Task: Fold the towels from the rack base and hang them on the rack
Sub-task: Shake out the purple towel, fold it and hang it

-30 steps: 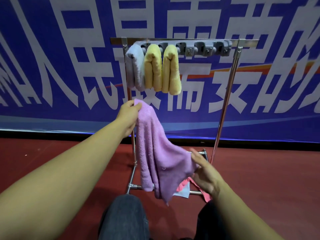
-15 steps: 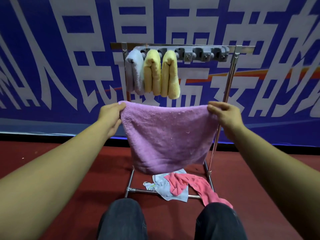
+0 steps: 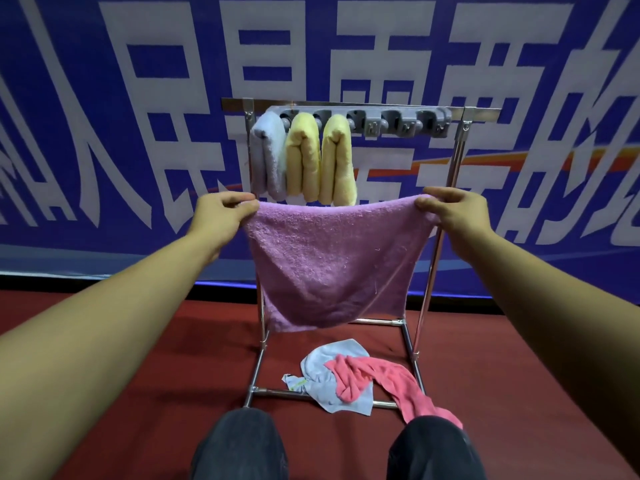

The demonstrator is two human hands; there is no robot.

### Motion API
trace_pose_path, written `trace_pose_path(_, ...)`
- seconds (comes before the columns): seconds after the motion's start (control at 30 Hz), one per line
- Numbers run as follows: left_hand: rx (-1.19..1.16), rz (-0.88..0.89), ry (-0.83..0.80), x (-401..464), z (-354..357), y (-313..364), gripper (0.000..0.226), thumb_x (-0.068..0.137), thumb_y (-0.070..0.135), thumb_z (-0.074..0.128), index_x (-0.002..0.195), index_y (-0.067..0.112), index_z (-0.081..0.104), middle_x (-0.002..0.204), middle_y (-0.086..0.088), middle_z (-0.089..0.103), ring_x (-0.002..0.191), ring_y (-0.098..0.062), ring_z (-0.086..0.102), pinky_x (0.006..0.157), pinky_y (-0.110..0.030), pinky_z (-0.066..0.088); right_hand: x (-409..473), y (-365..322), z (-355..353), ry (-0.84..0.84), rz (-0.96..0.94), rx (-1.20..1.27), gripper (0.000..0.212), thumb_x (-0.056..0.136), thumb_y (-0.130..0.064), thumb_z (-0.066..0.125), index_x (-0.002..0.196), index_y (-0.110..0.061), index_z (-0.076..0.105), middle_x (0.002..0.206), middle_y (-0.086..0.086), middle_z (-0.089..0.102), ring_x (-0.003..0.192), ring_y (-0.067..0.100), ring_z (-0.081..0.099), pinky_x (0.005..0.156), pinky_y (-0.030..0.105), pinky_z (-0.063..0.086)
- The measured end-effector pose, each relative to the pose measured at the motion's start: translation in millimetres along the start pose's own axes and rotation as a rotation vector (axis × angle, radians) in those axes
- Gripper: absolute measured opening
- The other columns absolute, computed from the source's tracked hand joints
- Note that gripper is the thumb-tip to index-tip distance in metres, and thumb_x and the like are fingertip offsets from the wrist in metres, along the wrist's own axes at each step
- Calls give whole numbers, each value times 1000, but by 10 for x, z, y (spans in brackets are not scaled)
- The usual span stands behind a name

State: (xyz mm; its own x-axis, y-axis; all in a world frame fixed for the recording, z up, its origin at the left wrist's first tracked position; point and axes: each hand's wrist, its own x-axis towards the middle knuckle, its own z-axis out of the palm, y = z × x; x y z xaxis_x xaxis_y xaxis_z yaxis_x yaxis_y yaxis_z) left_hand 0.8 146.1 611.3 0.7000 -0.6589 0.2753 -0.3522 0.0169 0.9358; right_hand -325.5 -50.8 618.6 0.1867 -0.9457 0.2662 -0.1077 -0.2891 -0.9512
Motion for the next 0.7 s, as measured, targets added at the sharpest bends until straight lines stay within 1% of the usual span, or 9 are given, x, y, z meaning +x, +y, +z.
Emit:
trace_pose_path(0.07,145,56,-66,-11,-33,65,36,86,20,81,120,9,73,114,-4,71,109,-17,65,98,-27,49,22,-14,-21,-26,-19,-48,48,81,-22,86,126,-11,71,129,10,68,121,27,63,107,46,53)
trace_pose_path(0.13,269,101,-117,8,-66,98,41,85,21,82,122,8,72,113,-4,70,108,-17,63,95,-27,46,38,-44,-49,-68,-42,-134,52,81,-24,86,129,-10,69,132,10,65,120,24,61,108,41,52)
trace_pose_path(0.2,398,130,-162,22,-103,119,37,86,23,80,121,11,73,110,-2,70,106,-17,63,92,-29,45,53,-81,-84,-113,-56,-239,55,81,-26,86,130,-8,68,130,11,64,114,22,59,101,33,51)
trace_pose_path(0.3,599,189,-260,48,-149,154,27,90,26,76,115,16,77,102,0,74,101,-19,66,86,-32,45,90,-106,-120,-193,-75,-491,48,83,-28,84,126,-8,72,132,13,66,113,23,60,97,35,50)
trace_pose_path(0.37,719,234,-319,62,-168,197,22,91,28,75,111,18,78,96,2,74,94,-17,65,84,-30,43,106,-127,-127,-244,-102,-648,40,87,-29,80,120,-7,75,125,13,69,104,20,59,89,35,48)
trace_pose_path(0.47,859,276,-368,101,-175,272,17,93,29,73,104,17,78,89,1,72,83,-16,61,78,-29,40,126,-178,-141,-279,-114,-729,35,91,-33,76,113,-6,77,102,9,73,84,16,61,78,32,45)
trace_pose_path(0.53,854,263,-373,135,-182,309,14,96,29,69,92,17,76,83,-1,69,80,-19,61,71,-31,41,141,-210,-147,-286,-99,-746,35,92,-38,73,109,-7,78,84,-1,68,75,10,59,72,31,45)
trace_pose_path(0.6,794,226,-365,160,-193,341,19,98,31,65,83,21,72,81,-4,68,77,-22,59,65,-34,42,144,-239,-154,-278,-83,-752,35,94,-43,70,104,-10,77,80,-3,65,72,11,58,65,30,46)
trace_pose_path(0.7,547,146,-325,191,-189,346,22,100,31,62,97,15,76,93,-8,71,81,-19,58,71,-35,44,153,-223,-192,-249,-94,-716,44,95,-51,65,93,-8,72,80,6,66,71,19,59,58,30,46)
